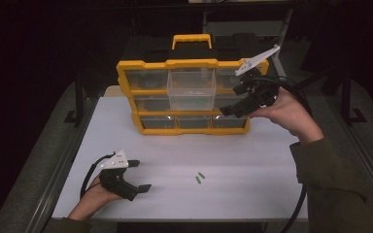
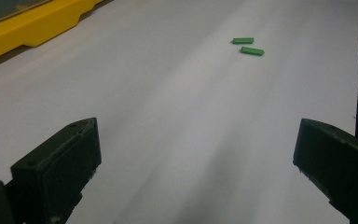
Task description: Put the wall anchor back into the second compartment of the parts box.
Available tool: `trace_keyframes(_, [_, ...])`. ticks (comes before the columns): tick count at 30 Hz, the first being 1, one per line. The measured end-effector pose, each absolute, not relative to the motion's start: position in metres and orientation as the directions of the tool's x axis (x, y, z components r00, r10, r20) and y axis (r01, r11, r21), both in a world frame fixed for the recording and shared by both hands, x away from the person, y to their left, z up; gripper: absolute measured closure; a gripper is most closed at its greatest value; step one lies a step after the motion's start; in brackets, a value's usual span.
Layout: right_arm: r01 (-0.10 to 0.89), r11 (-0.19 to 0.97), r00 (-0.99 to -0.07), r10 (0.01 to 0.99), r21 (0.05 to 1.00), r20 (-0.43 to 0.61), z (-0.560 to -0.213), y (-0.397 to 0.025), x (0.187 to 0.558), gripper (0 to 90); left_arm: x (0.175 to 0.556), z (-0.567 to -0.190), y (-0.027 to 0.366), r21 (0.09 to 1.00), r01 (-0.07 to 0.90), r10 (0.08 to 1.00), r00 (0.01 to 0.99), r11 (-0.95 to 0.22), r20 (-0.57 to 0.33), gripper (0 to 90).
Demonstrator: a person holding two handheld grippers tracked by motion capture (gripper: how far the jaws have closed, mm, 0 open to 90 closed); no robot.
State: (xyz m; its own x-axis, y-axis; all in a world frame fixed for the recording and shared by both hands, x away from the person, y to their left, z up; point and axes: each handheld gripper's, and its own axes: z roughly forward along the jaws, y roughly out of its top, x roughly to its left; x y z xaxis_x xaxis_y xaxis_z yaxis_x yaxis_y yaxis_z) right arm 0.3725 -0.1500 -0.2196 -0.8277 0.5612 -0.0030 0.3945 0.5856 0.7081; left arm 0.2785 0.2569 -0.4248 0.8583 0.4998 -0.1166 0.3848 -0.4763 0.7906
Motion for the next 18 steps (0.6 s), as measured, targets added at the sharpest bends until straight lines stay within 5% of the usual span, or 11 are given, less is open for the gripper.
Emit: trace_keyframes(18, [0.394,0.596,-0.84,0.543,0.699,0.01,-0.275,-0.142,0.357,13.6,0.279,-0.426,0.257,0.795,0.388,0.505,0.855,-0.467,-0.121,0.6])
